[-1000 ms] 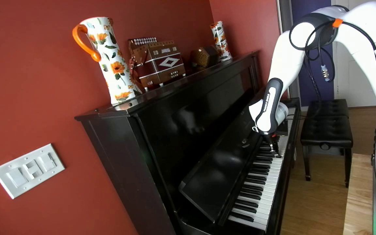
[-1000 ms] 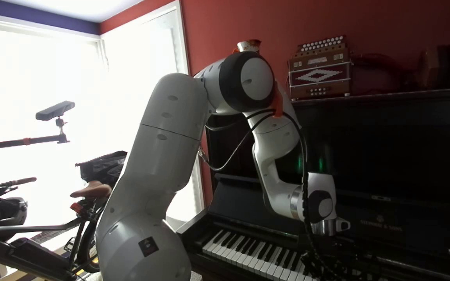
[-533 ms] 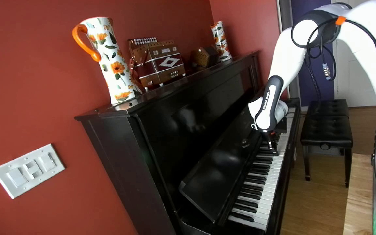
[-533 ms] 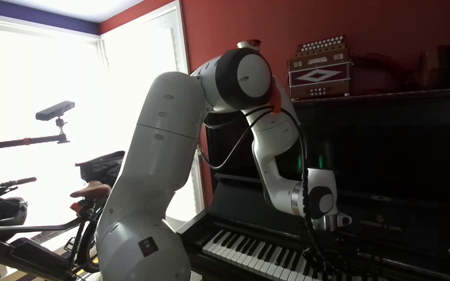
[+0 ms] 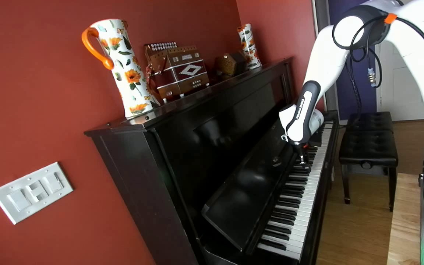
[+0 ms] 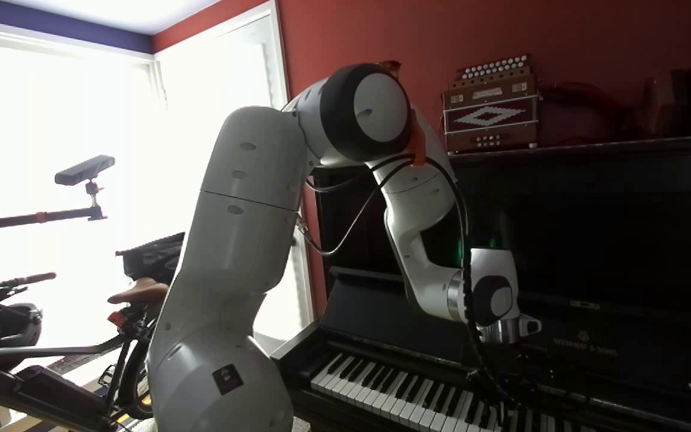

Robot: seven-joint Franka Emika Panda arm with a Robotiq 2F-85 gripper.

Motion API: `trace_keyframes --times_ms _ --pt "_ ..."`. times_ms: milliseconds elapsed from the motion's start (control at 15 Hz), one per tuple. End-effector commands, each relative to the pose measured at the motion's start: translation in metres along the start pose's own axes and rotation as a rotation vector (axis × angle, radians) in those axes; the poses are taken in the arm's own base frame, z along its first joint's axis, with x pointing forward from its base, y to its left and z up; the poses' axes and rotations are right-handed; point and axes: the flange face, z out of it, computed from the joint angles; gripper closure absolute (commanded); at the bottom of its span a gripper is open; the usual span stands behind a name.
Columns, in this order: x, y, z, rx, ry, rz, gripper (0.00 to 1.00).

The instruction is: Press a white key in the middle of the piano

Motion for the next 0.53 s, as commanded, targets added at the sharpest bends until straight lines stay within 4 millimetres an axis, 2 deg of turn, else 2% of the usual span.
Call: trace_keyframes --times_ms 0,467 --pt "-0.008 0.001 -0.012 -0.008 -0.005 -0.001 0.60" --pt "-0.010 0.004 -0.026 -0.021 -0.026 0.002 0.07"
